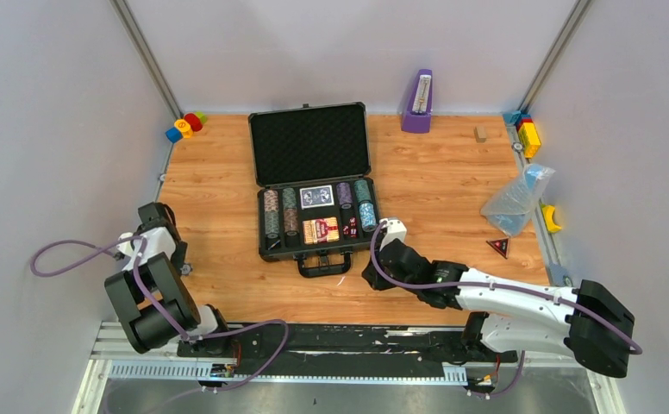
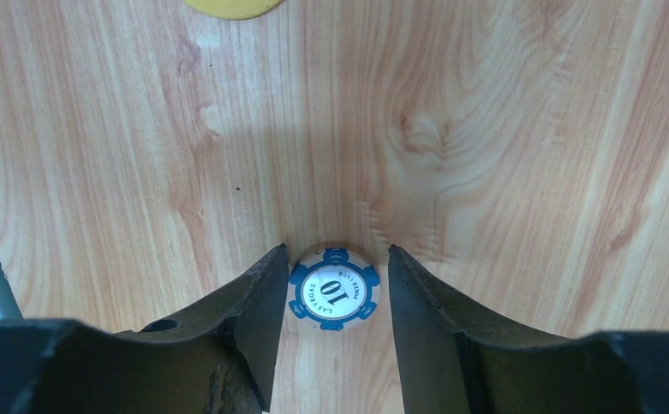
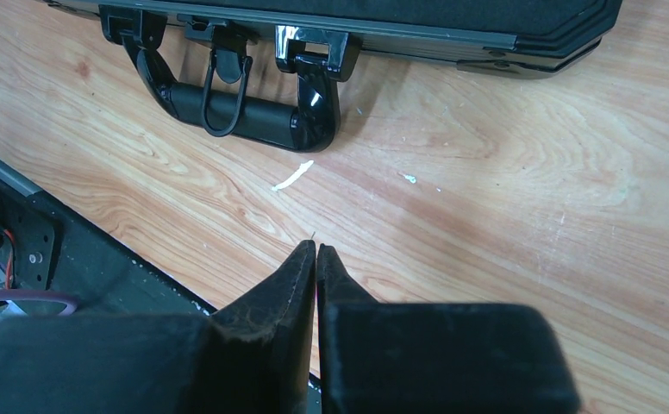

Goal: Pack up texas hold em set

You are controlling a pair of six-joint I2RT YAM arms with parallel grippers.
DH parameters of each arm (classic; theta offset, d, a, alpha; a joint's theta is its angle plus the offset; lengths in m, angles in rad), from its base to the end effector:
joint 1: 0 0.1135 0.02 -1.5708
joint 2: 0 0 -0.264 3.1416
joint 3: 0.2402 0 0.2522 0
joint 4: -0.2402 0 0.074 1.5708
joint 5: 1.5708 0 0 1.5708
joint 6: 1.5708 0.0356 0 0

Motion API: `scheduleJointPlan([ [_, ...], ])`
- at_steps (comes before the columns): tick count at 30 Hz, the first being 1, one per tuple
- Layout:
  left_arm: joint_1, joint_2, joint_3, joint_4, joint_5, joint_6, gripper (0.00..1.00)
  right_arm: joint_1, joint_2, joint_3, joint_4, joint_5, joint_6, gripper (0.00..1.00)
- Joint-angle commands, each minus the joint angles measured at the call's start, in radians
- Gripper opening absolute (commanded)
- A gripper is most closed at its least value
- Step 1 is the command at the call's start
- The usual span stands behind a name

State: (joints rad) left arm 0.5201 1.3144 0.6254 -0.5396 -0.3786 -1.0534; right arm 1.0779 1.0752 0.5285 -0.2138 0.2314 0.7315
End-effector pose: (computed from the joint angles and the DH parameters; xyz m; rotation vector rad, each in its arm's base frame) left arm 0.1811 0.1189 0.1586 -1.9680 1.8369 0.3748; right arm 0.1083 0.1843 0.1948 -0.2949 2.3779 0.6351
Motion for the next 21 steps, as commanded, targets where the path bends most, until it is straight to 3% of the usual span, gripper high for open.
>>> scheduleJointPlan([
  [1, 0.010, 0.054, 0.019, -0.024, 0.073, 0.004, 0.57, 0.005, -0.017, 0.050, -0.009, 0.018, -0.004, 0.07],
  [8, 0.010, 0.170, 0.147, -0.119, 0.101, 0.129, 0.84, 0.005, -0.033, 0.054, -0.009, 0.023, -0.004, 0.06],
  [15, -0.006, 0.220, 0.189, -0.216, 0.064, 0.163, 0.84, 0.006, -0.050, 0.054, -0.009, 0.024, -0.014, 0.06],
  [21, -0.104, 0.264, 0.209, -0.280, 0.005, 0.165, 0.83, 0.006, -0.065, 0.054, -0.007, 0.026, -0.017, 0.07],
])
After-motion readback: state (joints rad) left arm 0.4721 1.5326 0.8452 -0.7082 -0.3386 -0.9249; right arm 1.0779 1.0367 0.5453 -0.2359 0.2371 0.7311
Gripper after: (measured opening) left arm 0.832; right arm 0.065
